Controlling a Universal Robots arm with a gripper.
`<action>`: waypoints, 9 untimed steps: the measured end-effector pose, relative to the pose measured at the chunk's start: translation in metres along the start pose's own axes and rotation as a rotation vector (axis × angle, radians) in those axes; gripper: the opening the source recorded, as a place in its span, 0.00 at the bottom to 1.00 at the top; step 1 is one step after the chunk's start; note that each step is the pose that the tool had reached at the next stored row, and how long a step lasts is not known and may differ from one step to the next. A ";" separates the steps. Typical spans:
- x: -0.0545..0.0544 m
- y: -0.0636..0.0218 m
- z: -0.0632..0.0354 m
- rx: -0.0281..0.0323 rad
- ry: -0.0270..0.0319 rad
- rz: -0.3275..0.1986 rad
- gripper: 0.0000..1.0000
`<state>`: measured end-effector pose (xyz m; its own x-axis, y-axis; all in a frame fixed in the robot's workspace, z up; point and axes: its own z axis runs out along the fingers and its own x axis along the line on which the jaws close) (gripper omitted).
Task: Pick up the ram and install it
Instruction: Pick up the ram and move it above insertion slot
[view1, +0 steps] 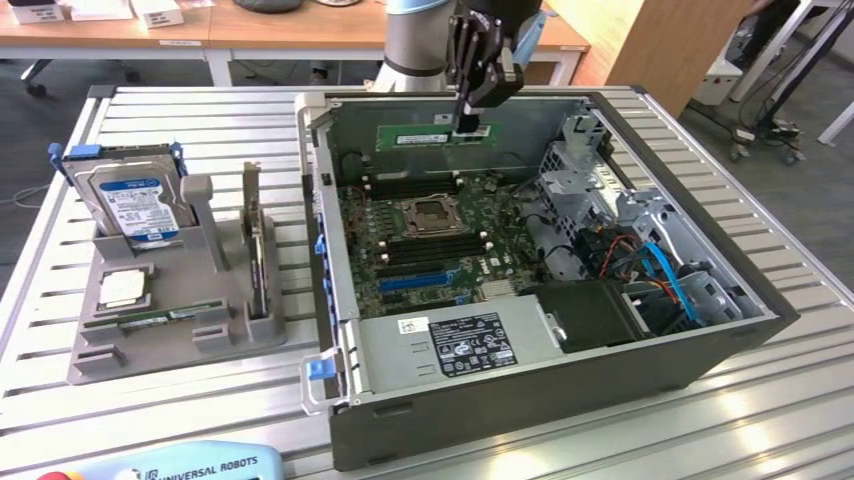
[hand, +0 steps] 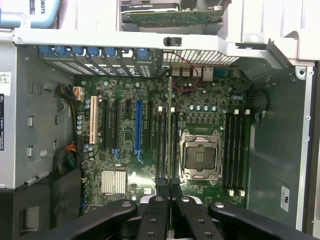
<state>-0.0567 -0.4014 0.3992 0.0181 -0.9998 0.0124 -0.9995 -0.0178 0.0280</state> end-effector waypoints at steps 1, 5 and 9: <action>0.000 0.0000 0.0006 0.0002 -0.0003 0.000 0.12; 0.000 -0.0001 0.0060 0.0026 0.0000 0.000 0.12; 0.000 -0.0003 0.0129 0.0072 0.0001 0.000 0.12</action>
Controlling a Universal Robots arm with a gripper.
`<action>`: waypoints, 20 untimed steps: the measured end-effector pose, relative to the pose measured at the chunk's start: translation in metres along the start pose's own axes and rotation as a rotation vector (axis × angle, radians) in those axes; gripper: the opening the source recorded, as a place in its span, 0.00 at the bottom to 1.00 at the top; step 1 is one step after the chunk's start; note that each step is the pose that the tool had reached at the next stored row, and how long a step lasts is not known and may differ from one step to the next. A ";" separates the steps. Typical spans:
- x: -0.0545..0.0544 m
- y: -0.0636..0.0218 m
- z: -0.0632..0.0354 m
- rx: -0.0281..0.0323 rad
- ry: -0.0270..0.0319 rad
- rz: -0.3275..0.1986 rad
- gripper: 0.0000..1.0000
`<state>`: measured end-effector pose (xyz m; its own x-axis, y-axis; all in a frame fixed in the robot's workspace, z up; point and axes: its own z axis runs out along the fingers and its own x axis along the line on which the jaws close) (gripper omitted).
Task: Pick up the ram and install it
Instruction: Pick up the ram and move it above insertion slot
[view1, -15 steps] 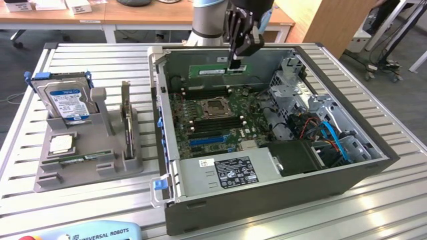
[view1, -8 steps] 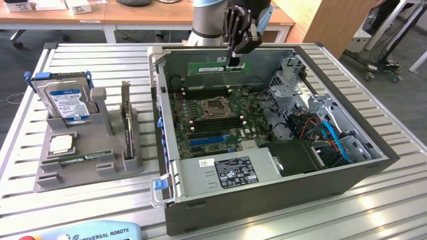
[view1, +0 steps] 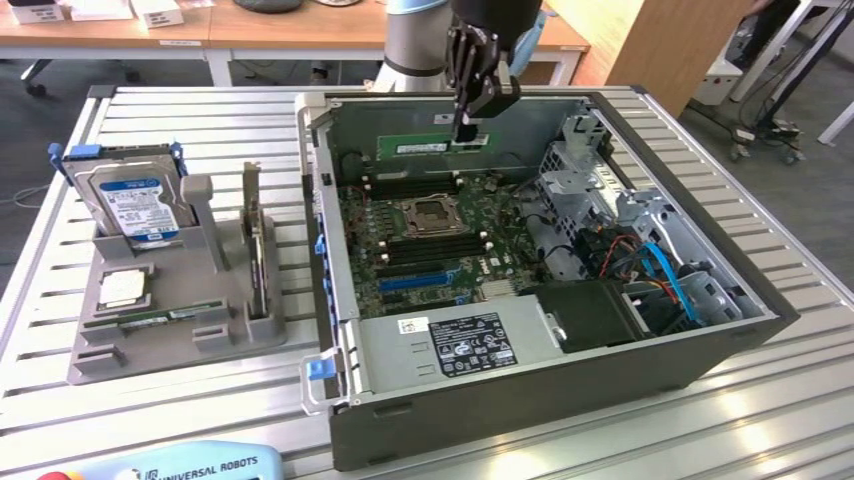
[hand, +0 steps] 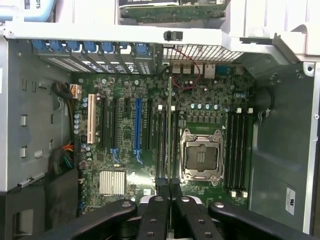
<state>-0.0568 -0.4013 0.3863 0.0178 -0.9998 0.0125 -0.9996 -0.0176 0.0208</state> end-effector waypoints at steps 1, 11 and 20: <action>0.000 0.0000 0.0019 0.0011 0.0001 0.000 0.12; 0.000 -0.0004 0.0200 0.0087 0.0001 0.000 0.12; 0.000 -0.0007 0.0320 0.0108 0.0004 0.000 0.12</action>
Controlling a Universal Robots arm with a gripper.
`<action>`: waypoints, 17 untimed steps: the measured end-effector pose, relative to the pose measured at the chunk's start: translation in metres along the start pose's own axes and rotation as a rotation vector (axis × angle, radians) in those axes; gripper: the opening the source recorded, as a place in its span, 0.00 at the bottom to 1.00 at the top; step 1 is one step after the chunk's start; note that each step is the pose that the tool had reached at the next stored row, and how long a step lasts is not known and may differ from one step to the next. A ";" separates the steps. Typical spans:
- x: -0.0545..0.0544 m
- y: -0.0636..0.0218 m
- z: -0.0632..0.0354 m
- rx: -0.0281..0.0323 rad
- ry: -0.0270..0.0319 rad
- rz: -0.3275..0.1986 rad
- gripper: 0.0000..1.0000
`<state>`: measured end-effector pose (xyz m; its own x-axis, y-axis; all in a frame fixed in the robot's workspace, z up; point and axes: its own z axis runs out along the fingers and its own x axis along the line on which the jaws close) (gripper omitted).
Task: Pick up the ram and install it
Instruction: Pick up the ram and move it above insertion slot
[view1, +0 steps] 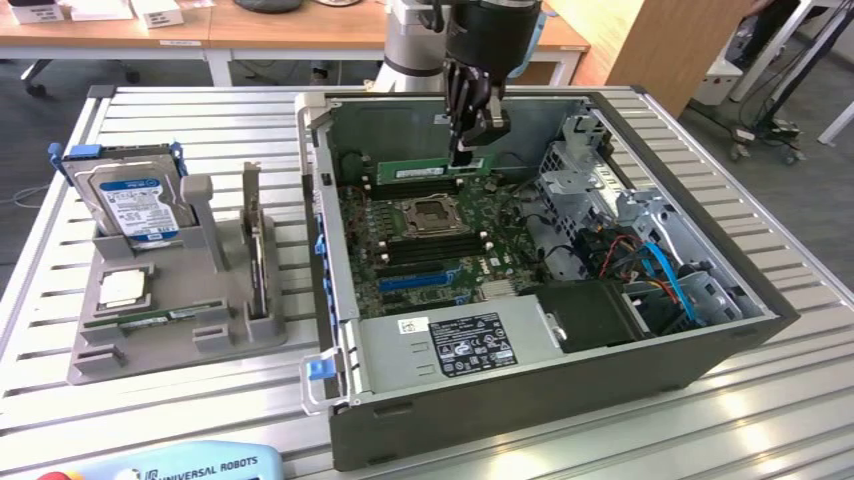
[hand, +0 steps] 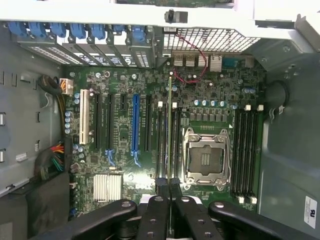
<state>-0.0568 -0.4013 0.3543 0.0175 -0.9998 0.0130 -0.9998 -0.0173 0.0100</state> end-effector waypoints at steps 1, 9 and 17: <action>0.000 0.0000 0.0000 0.0000 0.0000 0.000 0.12; 0.000 -0.0068 0.0006 0.0001 -0.0003 0.001 0.12; 0.001 -0.0174 0.0012 -0.0001 -0.0003 0.009 0.12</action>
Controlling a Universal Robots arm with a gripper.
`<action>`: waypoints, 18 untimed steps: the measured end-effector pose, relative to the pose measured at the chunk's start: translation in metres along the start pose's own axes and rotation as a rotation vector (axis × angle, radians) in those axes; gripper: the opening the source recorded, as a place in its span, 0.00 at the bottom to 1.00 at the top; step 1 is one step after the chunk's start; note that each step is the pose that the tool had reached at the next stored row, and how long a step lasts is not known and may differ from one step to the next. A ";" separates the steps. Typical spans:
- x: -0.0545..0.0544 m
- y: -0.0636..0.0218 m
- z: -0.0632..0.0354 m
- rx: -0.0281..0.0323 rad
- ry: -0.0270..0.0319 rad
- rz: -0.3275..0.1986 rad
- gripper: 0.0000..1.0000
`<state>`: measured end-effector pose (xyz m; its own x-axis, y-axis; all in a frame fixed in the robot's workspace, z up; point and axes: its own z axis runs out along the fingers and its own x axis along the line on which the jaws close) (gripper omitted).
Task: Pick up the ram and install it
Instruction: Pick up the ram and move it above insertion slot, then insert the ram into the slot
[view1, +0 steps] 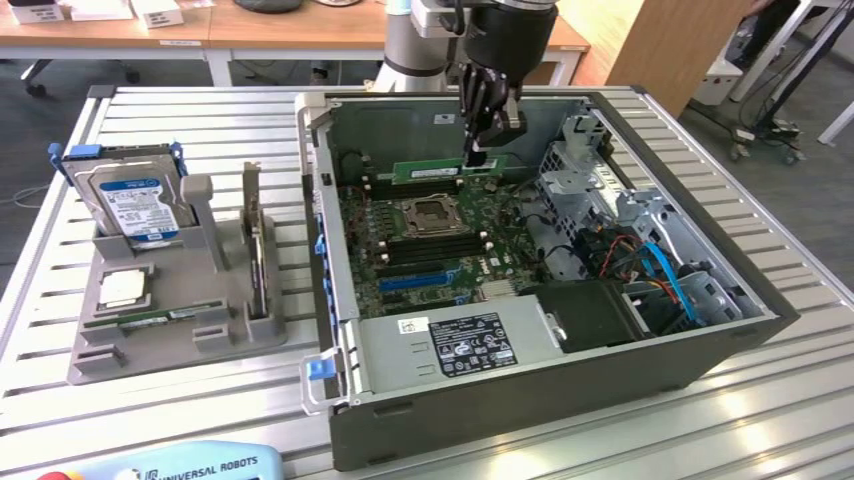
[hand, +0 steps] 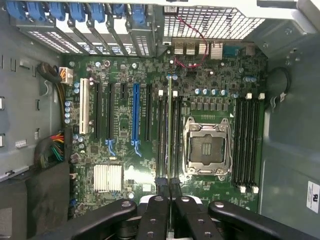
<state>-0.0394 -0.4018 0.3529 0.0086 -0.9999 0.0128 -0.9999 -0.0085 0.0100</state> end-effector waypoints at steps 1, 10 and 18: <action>0.000 0.0000 0.0001 -0.0001 0.0000 0.007 0.12; 0.000 -0.0002 0.0005 -0.0002 -0.0003 0.022 0.12; 0.000 -0.0002 0.0036 -0.0002 -0.0003 0.022 0.12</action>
<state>-0.0392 -0.4018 0.3493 -0.0137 -0.9998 0.0127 -0.9999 0.0138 0.0099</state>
